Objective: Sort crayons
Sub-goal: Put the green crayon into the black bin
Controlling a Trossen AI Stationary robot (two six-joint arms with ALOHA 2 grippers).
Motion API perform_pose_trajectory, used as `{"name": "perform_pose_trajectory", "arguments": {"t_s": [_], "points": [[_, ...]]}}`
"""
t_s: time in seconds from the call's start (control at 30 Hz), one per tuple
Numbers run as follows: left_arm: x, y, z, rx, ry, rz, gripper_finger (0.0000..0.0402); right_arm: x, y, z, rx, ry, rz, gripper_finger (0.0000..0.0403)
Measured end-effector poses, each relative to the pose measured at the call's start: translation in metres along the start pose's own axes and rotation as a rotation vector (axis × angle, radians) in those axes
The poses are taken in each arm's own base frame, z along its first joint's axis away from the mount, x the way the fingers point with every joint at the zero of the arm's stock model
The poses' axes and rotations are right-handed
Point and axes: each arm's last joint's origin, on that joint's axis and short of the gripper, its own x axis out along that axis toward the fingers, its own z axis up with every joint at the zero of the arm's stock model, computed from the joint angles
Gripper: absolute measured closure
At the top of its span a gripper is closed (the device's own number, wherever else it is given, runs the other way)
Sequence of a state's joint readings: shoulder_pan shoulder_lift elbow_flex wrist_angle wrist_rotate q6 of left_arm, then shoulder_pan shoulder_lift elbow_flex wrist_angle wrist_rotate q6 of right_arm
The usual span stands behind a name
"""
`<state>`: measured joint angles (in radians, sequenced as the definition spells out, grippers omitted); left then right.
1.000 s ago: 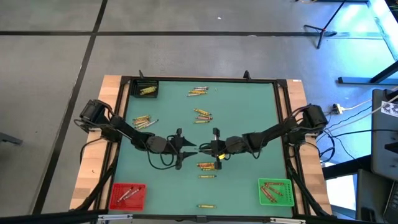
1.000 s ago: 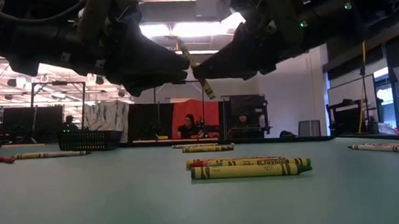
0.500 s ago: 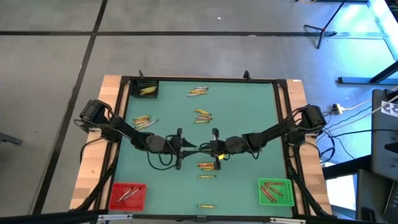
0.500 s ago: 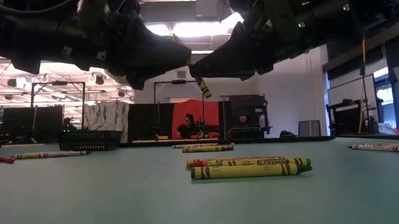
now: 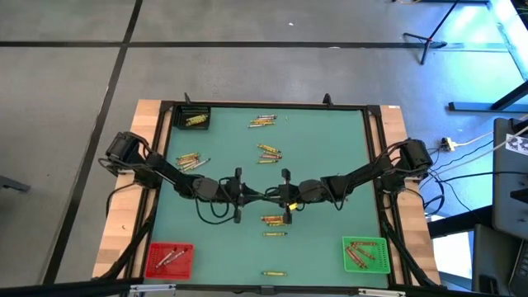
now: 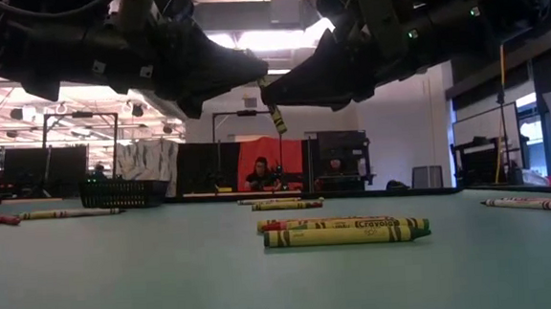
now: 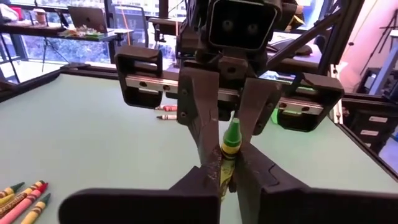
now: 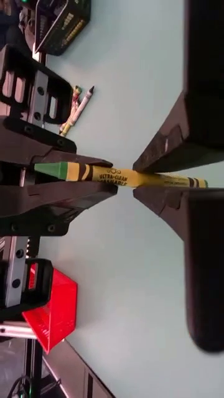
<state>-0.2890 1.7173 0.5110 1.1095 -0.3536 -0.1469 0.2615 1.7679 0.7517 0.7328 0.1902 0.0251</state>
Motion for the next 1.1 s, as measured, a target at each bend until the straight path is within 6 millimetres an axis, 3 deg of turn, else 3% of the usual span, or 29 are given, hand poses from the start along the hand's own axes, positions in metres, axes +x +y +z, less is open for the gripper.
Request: {"name": "perform_pose_trajectory", "arguments": {"t_s": [0.23,0.4,0.6,0.8,1.1], "points": [[-0.005,0.001,0.009,0.064,0.039,0.0,0.0398,-0.005,0.002,0.007,0.026,0.006,0.093,0.0246],[-0.022,0.007,0.03,0.142,0.104,0.118,0.0398,-0.017,0.002,0.016,0.014,0.062,0.138,0.0195],[-0.054,0.034,0.059,0.259,0.194,0.421,0.0398,-0.019,0.001,0.015,0.01,0.091,0.139,0.0178],[-0.087,0.073,0.072,0.383,0.319,0.819,0.0399,-0.018,0.001,0.013,0.01,0.099,0.138,0.0178],[-0.104,0.14,0.073,0.403,0.536,1.08,0.0399,-0.018,0.001,0.013,0.009,0.1,0.137,0.0178]]}}
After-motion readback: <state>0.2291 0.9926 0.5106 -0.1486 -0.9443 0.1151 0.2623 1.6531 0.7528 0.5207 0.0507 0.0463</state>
